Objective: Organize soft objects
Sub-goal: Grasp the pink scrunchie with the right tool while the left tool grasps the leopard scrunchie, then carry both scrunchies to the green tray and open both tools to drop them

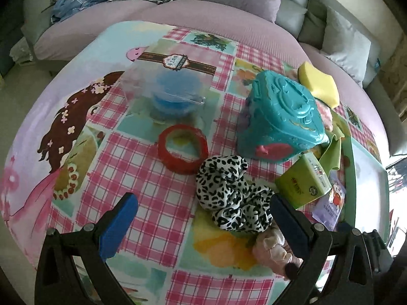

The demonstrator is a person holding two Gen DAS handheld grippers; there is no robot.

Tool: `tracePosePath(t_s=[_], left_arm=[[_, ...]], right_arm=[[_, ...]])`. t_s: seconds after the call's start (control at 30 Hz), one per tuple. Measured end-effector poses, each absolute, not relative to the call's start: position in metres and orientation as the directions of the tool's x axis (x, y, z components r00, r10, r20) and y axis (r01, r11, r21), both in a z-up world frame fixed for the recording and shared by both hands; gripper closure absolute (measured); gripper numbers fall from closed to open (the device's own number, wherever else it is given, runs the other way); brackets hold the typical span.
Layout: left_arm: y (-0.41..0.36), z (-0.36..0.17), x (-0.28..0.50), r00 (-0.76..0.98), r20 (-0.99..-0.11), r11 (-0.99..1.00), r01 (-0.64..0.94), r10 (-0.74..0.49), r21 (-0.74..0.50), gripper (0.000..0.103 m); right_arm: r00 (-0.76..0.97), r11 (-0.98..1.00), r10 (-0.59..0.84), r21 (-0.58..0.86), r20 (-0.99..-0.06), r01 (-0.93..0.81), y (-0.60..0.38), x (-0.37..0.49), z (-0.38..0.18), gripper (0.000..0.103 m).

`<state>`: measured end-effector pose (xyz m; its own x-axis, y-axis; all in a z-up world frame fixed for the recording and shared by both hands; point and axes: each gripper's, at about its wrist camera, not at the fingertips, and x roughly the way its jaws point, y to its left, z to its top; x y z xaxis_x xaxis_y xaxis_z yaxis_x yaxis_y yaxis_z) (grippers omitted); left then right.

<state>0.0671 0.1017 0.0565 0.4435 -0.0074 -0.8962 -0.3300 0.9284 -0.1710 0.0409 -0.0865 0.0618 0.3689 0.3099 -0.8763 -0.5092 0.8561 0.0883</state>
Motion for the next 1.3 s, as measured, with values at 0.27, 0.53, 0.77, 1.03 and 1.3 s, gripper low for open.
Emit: tracePosePath(t_s=[0.27, 0.53, 0.77, 1.03, 1.3], left_arm=[[0.089, 0.049, 0.076, 0.424, -0.906, 0.945, -0.295, -0.001, -0.139, 0.001], [0.087, 0.029, 0.087, 0.374, -0.927, 0.939, -0.308, -0.028, -0.152, 0.034], [0.076, 0.018, 0.096, 0.357, -0.934, 0.95, -0.28, -0.032, -0.14, 0.064], [0.06, 0.015, 0.1, 0.367, -0.93, 0.955, -0.264, -0.032, -0.137, 0.077], [0.068, 0.016, 0.087, 0.38, -0.925, 0.955, -0.263, -0.031, -0.14, 0.082]], right_arm=[[0.299, 0.855, 0.332, 0.152, -0.895, -0.496, -0.083, 0.045, 0.035, 0.002], [0.33, 0.858, 0.327, 0.131, -0.886, -0.497, -0.079, 0.045, 0.037, 0.025], [0.329, 0.85, 0.336, 0.134, -0.883, -0.509, -0.069, 0.044, 0.034, 0.053], [0.316, 0.851, 0.363, 0.174, -0.877, -0.495, -0.085, 0.042, 0.038, 0.076], [0.324, 0.846, 0.384, 0.189, -0.865, -0.498, -0.095, 0.036, 0.047, 0.087]])
